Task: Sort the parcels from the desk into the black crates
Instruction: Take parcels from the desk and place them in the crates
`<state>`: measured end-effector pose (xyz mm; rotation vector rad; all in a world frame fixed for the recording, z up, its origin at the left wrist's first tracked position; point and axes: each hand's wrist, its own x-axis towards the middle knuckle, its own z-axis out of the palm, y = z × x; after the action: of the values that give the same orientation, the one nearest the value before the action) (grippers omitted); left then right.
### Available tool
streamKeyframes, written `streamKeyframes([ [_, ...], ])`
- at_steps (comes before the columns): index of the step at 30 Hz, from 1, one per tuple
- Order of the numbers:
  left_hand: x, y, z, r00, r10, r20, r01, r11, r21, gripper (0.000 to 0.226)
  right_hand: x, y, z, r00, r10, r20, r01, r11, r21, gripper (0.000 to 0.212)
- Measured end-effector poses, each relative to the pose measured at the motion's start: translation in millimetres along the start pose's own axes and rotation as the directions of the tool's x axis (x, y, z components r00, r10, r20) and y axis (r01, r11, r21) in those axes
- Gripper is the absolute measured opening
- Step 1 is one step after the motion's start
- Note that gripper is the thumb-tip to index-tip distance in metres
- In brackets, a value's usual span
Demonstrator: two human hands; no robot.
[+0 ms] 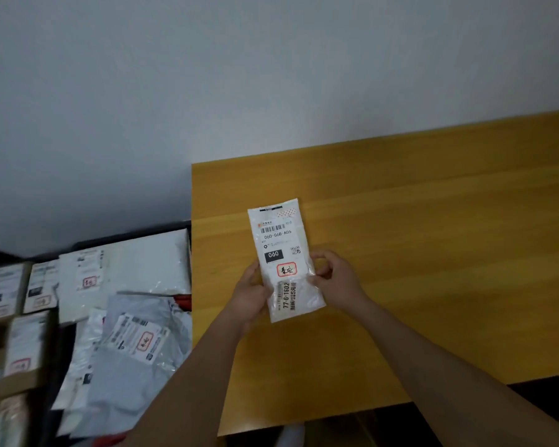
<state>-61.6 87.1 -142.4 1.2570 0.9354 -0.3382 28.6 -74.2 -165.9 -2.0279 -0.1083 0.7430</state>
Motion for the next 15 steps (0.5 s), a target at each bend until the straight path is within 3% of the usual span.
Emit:
streamKeyframes([
  [4, -37, -23, -65, 1.0, 0.025, 0.003, -0.025, 1.0, 0.005, 0.065, -38, -24, 61, 0.997, -0.068, 0.028, 0.068, 0.997, -0.021, 0.039],
  [9, -90, -74, -198, 0.989, 0.024, -0.143, -0.022, 1.0, 0.018, 0.068, -97, -53, 181, 0.978, -0.091, 0.186, 0.1, 0.994, -0.042, 0.037],
  [15, -142, -130, -335, 0.937, -0.046, -0.347, 0.038, 0.999, -0.029, 0.051, -137, -78, 321, 0.911, -0.099, 0.399, 0.156, 0.981, -0.114, 0.037],
])
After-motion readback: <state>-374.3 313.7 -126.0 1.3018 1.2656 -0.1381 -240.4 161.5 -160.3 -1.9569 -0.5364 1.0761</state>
